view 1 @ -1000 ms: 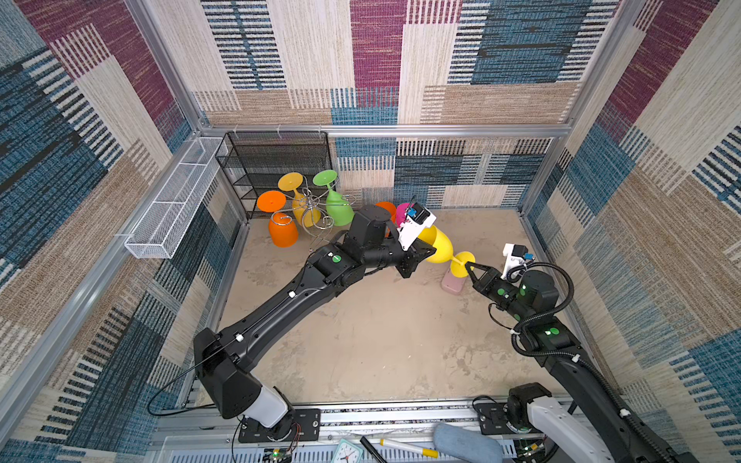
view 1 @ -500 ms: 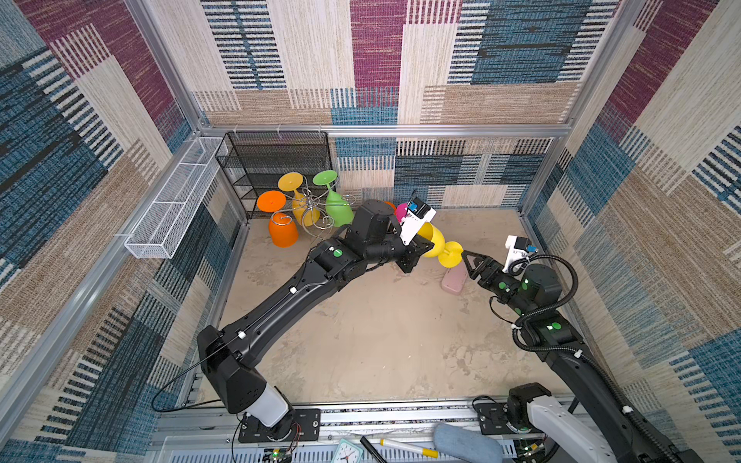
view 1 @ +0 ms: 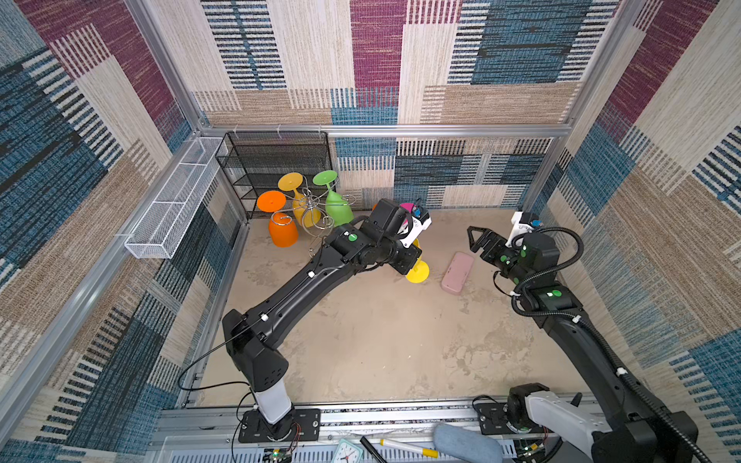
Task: Take the wine glass off the wine glass rack
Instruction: Place the wine glass at the top-center of the table.
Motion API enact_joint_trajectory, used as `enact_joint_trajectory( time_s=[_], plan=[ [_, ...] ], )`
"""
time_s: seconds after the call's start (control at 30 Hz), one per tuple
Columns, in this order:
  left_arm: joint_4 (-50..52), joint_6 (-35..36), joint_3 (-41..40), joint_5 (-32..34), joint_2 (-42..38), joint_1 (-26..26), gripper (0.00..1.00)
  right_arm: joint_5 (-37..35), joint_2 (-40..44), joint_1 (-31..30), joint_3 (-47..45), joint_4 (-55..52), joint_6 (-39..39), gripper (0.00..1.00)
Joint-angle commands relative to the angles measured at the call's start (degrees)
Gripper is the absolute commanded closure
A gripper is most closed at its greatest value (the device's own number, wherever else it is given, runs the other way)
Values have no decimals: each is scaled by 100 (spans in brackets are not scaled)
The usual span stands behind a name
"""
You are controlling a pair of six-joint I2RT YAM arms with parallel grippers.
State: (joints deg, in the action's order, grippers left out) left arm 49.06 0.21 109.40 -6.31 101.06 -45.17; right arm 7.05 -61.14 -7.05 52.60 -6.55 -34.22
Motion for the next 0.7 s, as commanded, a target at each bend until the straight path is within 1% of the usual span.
enact_joint_trajectory(
  time_s=[0.0,0.17,0.3,0.53,0.67],
  plan=[
    [566,116,208,633,286,-7,100,228,-137,175,144,16,50,3],
    [839,194,635,1041,858,10,100,260,-246,248,224,93,58,2],
    [1146,321,1273,1328,1412,90,100,407,-345,257,229,144,75,2],
    [1616,348,2488,1007,2253,551,100,477,-354,250,198,206,195,1],
    [1793,357,2983,857,2629,730,100,526,-311,257,109,326,196,1]
  ],
)
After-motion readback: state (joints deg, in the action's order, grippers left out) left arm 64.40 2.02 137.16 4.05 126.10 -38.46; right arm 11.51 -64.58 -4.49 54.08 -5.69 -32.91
